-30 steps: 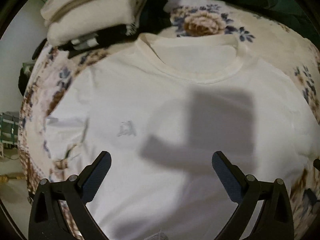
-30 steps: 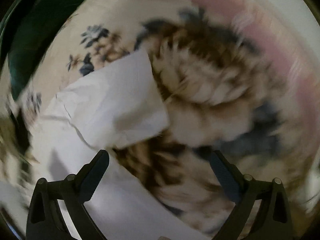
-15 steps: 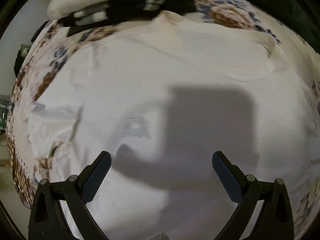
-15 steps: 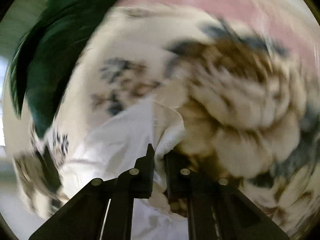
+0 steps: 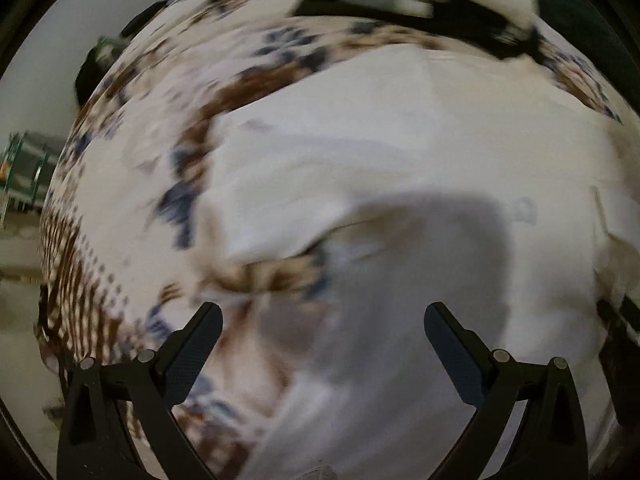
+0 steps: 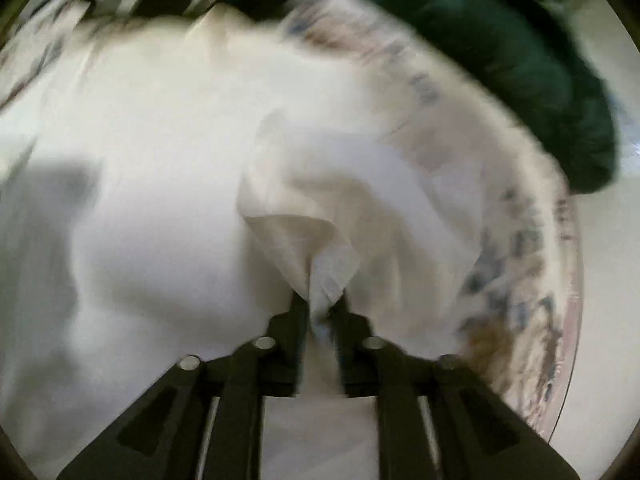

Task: Fold small clothes

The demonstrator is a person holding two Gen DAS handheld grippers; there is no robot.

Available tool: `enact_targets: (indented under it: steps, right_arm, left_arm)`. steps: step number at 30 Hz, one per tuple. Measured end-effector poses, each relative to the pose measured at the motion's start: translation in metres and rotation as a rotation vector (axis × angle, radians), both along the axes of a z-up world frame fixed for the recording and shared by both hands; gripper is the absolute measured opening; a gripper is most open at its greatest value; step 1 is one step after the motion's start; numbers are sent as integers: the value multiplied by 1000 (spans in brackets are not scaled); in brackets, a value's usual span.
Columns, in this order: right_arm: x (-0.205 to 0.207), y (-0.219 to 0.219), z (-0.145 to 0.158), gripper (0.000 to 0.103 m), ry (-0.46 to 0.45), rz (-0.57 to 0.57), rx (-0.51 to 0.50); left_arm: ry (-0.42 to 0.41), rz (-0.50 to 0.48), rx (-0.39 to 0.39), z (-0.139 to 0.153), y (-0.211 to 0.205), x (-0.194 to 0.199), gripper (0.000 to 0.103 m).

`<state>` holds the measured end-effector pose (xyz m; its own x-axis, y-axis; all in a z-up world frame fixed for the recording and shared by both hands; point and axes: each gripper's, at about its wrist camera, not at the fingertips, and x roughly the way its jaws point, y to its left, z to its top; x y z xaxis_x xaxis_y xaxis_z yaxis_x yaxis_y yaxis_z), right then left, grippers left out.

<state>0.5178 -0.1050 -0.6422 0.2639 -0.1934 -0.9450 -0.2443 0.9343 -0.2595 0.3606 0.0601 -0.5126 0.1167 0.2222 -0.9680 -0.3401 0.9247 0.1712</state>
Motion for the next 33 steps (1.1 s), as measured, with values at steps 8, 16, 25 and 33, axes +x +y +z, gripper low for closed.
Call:
enact_targets:
  steps: [8,16,25,33]
  right_arm:
    - [-60,-10,37,61,87,-110,258]
    - [-89,-34,29,61,141,-308,240]
    - [-92,-50,32,61,105,-428,222]
    - [-125,-83,40,61,79,-514,243]
  left_arm:
    - [-11,269,-176,-10,87,-37,103]
    - [-251,658,-688,-53,145,-24,103]
    - [-426,643,-540,-35,137,26,2]
    - [-589,69,-409,51,39,77,2]
